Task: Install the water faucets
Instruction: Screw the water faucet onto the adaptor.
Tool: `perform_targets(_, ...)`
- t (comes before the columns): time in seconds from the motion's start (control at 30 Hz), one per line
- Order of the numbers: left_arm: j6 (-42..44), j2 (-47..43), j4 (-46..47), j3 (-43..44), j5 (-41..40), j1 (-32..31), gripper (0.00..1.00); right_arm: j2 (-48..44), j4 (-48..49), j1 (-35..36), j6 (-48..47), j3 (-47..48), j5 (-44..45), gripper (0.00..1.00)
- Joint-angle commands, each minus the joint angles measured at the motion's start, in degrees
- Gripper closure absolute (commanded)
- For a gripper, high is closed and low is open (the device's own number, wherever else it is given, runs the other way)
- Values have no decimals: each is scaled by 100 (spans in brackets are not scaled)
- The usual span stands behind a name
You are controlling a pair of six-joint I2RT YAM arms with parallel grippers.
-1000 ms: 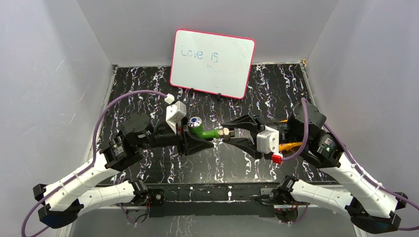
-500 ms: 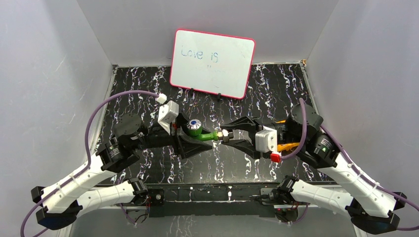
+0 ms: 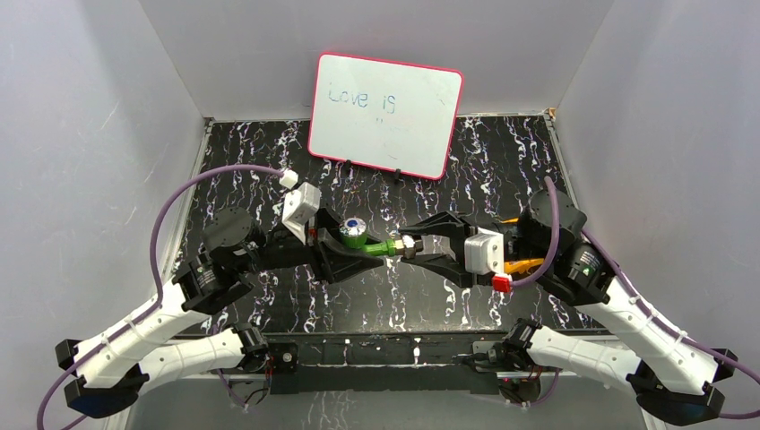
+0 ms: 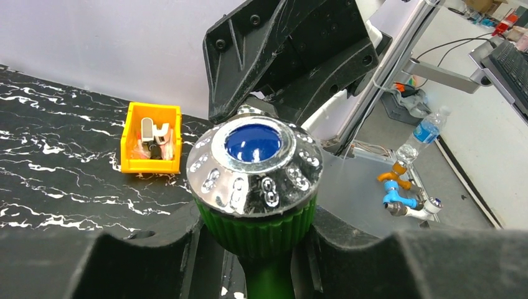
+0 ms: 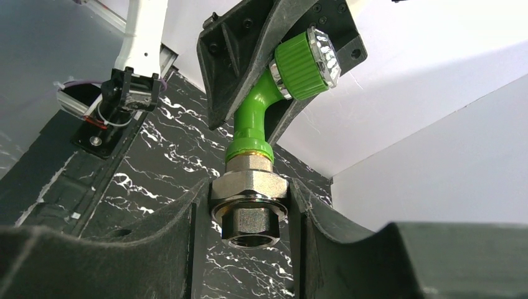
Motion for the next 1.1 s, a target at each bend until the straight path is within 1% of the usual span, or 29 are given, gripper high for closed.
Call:
perform_targets(0.0,134,-136,472,-9,-151,-14,100,-72,686,3,425,-73,4,83)
perform_targets(0.1,355,-150,527,-20,-87,-15,100,-83,917,3,926,-114,44,86)
perform_targets(0.3,824,-255,893,-202,99,-15,100,-13,1237,7,2568,-49,448,96)
perform_targets(0.5,1657,-375,1044,-269,191,-14,100,174,1327,7,4400,38,586,100)
perform_targets(0.6,2230,-488,1262,-390,209,-15,100,247,1370,7,5156,54,627,100)
perform_targets(0.7,2567,-549,1378,-460,219,-14,100,337,1382,7,5868,69,657,100)
perform_targets(0.8,2702,-526,1280,-384,185,-19,100,378,1383,4,6161,95,704,100)
perform_targets(0.9,2661,-502,1273,-367,125,-15,100,367,1382,-3,6160,85,857,100)
perform_targets(1.07,2397,-555,1311,-442,-85,-15,100,354,1698,0,6123,70,829,100)
